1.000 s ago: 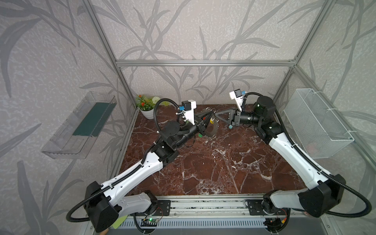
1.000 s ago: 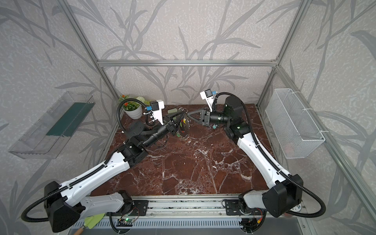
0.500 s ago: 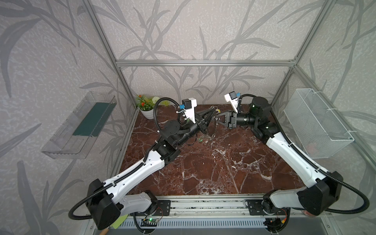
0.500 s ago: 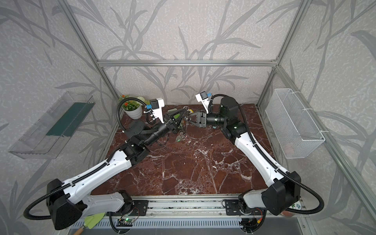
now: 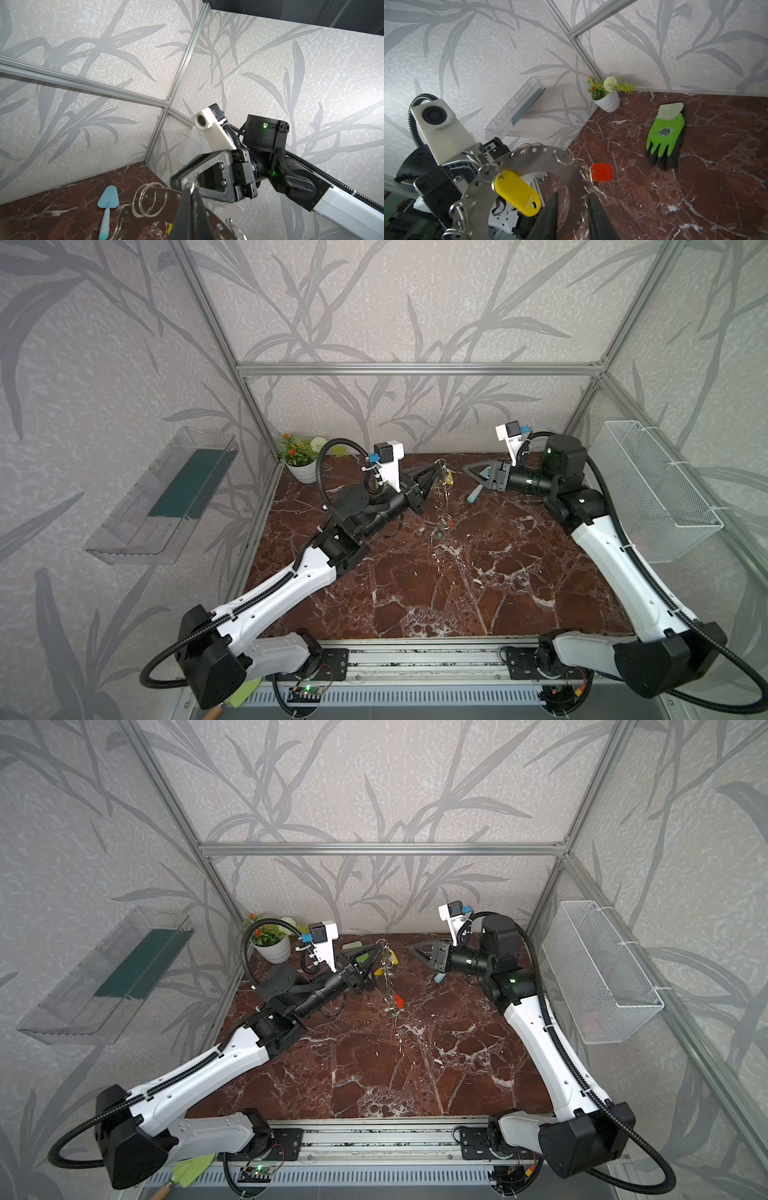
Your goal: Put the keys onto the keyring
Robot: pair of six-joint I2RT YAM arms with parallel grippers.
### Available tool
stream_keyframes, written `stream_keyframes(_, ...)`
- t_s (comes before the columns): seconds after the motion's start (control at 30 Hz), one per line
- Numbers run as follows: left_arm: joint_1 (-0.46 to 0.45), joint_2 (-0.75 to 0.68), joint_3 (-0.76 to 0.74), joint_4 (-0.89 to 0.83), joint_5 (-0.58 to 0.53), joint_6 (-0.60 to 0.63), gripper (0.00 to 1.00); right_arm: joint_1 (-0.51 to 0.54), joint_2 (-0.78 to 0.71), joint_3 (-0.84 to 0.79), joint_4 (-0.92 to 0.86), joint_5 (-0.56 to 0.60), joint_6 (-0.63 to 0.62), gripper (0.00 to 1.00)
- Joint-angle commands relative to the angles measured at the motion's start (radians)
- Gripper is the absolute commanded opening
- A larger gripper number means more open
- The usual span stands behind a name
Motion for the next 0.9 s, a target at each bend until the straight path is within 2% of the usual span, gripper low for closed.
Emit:
stream_keyframes(0.0,-0.002,-0.025,0.011,0.008,0.028,-0.015,0.0,0.001,-0.042,0.026,0.035,0.002,-0.008,0.35)
stream_keyframes(0.07,-0.001,-0.021,0.019,-0.014,0.049,-0.011,0.0,0.013,-0.04,0.022,0.138,-0.051,0.04,0.39)
stream_keyframes(0.17,-0.002,-0.021,0.024,-0.025,0.068,-0.012,0.0,0.069,-0.039,0.023,0.202,-0.08,0.016,0.46)
stream_keyframes(0.3,-0.001,-0.024,0.024,-0.021,0.078,-0.018,0.0,0.116,-0.013,0.026,0.255,-0.122,0.019,0.49)
stream_keyframes(0.4,-0.001,-0.027,0.021,-0.016,0.076,-0.022,0.0,0.128,0.006,0.024,0.261,-0.137,0.017,0.48)
stream_keyframes(0.87,-0.002,-0.033,0.02,0.002,0.078,-0.034,0.0,0.131,0.035,-0.002,0.277,-0.172,0.032,0.31)
